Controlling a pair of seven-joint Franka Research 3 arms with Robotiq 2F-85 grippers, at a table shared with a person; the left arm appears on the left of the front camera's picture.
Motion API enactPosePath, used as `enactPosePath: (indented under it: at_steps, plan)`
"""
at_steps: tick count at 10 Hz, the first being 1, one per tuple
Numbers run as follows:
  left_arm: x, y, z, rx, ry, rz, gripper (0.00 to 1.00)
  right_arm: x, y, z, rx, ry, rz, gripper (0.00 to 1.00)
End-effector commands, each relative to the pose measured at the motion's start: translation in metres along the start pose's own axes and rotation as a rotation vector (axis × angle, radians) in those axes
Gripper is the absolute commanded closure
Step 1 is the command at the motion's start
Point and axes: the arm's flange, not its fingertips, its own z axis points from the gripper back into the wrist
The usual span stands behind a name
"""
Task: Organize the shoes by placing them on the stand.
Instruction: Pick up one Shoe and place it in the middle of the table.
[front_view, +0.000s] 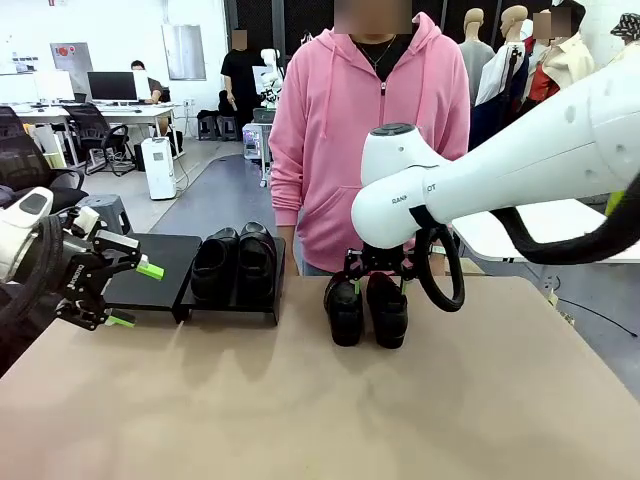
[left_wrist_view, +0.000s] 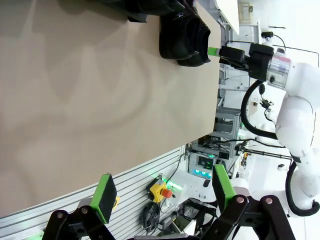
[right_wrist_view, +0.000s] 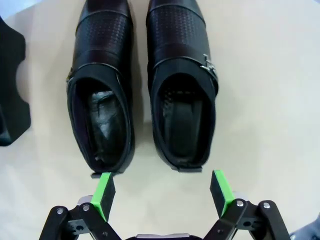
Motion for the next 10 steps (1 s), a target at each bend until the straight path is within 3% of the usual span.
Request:
enactPosePath:
  at_steps: [1, 5, 10]
  plan:
    - [-0.001, -0.002, 0.004, 0.005, 0.006, 0.008, 0.0, 0.017, 0.02, -0.001, 0.008, 0.014, -0.001, 0.0]
    - [-0.001, -0.002, 0.004, 0.005, 0.006, 0.008, 0.0, 0.022, 0.038, -0.026, 0.011, 0.075, -0.03, 0.0]
    - [-0.001, -0.002, 0.004, 0.005, 0.006, 0.008, 0.0, 0.023, 0.046, -0.033, 0.071, 0.07, -0.024, 0.0]
